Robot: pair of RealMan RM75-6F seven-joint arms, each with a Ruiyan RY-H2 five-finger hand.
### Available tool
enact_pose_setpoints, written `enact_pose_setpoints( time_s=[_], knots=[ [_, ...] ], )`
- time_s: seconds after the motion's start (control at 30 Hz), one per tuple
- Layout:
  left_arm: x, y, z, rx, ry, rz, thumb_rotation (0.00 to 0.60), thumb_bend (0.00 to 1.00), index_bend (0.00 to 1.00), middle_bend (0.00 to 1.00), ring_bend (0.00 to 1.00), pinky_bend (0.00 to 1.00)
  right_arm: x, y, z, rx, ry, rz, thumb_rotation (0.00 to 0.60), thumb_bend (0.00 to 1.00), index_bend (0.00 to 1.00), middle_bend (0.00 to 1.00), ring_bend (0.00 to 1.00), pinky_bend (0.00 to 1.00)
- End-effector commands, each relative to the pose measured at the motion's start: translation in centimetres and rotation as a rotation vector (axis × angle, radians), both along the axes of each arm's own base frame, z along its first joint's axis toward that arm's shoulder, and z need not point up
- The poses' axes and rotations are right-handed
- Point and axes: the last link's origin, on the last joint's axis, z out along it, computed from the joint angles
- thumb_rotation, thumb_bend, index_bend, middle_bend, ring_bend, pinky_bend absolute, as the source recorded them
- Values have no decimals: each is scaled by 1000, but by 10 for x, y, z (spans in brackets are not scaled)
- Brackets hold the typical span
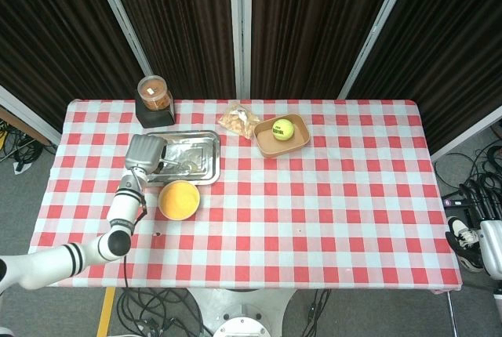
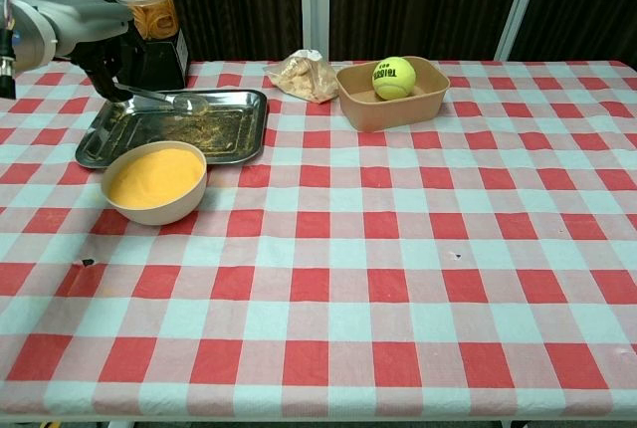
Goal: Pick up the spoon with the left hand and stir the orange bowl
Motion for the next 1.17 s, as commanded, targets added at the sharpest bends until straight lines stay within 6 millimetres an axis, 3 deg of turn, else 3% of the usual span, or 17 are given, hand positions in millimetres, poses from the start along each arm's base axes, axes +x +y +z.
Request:
enact_pose_setpoints(
  time_s=[0.03,0.27,0.43,0.53,0.67,0.8,1.0,1.17],
  knots=[
    [-1,5,-6,-24,-9,31,600,427,555,929,906,946,0,-1,0,1,-1,2,600,227,0,10,0,0],
    [-10,4,-2,-20,-60,75,600,326,346,891,883,946,2,-1,0,2,4,6,600,228,0,10,0,0],
    [-24,-8,30,60,-122,68,600,275,306,767,746,922,3,-2,1,4,10,5,600,228,0,11,0,0],
    [-40,-26,54,132,-106,28,600,250,307,689,646,842,3,-2,2,9,9,6,600,228,0,11,0,0],
    [-71,-67,86,240,-74,-31,600,202,307,562,477,605,1,-1,2,14,2,-1,600,228,0,9,0,0],
    [-99,-102,103,269,-39,-75,600,161,302,303,230,337,-1,-1,1,11,-8,4,600,227,0,0,0,0],
    [-137,-157,121,312,-10,-80,600,152,297,263,200,251,-1,-1,-2,42,-33,20,600,225,0,0,0,0],
    [-151,-197,129,321,-40,-30,600,152,296,263,200,241,1,-1,-7,56,-29,35,600,223,0,0,0,0]
  ],
)
